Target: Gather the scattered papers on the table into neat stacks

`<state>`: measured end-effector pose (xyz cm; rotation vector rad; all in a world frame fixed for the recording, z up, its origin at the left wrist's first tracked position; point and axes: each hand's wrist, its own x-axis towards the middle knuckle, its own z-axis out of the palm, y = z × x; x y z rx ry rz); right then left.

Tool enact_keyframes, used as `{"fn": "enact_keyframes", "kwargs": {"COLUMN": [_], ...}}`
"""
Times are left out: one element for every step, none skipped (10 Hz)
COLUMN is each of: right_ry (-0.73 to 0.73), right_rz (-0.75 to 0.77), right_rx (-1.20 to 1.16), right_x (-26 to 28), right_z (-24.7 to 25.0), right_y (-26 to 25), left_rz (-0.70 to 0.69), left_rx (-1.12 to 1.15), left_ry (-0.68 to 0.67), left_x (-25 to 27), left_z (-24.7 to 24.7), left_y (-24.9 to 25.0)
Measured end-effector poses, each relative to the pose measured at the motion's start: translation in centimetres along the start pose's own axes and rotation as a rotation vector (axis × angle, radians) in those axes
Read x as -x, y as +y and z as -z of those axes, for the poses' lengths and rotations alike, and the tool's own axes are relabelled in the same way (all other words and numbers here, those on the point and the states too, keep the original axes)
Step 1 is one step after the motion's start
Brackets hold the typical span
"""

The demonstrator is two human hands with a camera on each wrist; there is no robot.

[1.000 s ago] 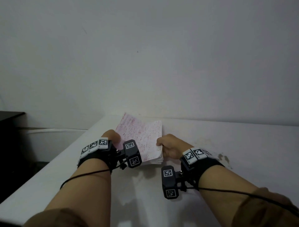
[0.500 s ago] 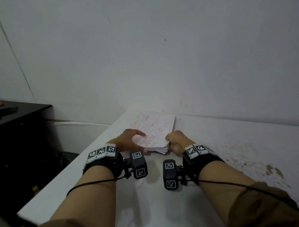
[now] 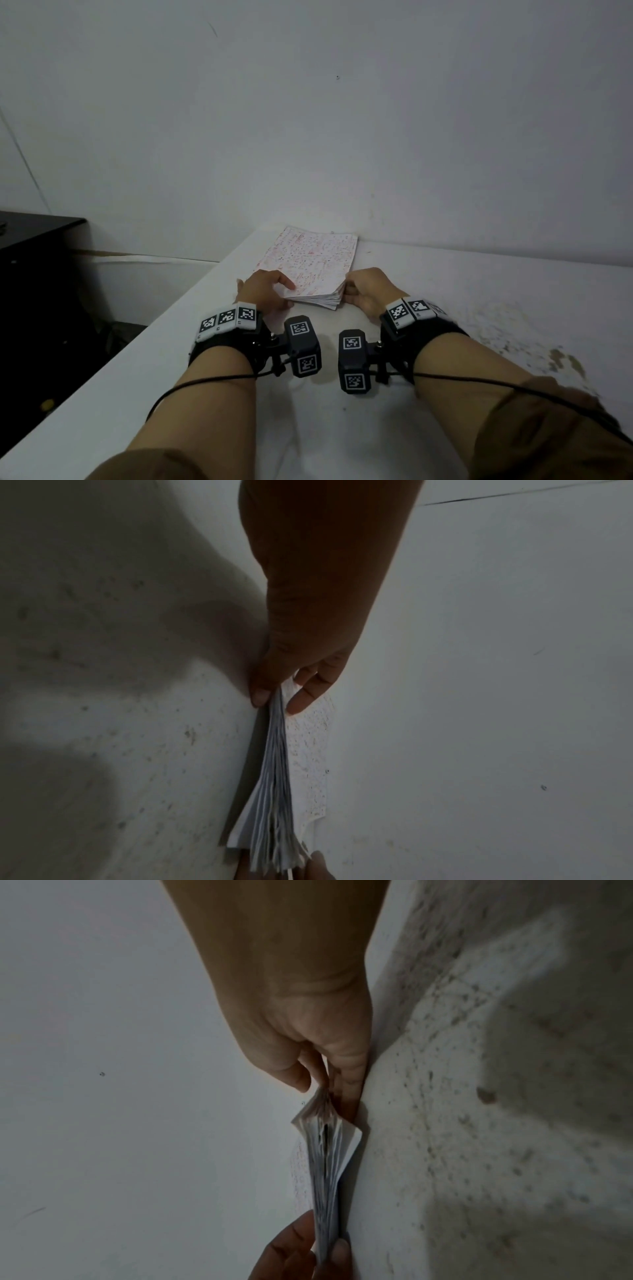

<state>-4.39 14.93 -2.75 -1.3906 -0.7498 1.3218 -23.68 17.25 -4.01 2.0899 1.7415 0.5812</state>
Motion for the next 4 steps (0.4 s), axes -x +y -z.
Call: {"fn": "enact_keyframes", "kwargs": {"right_ry": [0.003,0.049,0.044,0.072], "right_rz": [0.006,0.003,0.006,0.044], "right_rx": [0.034,0.104,0.138,0.142], "right_x": [0.4,1.1,2.2,3.2], "right_z": [0.8,2.2,3.7,5.5], "right_y": [-0.5,-0.9,-1.6,-2.0], "left_rz": [0.025,0.053,0.048,0.018], "left_rx": [0.064,0.044,0.034,0.062], "left_ry": [-0.037,-0.13,-0.12,-0.078], "left_x": [-0.3,-0.4,0.0,0.8], "left_z": [0.2,0.5,0.5,0.5], "left_y": [0.3,1.0,2.3,4.2]}}
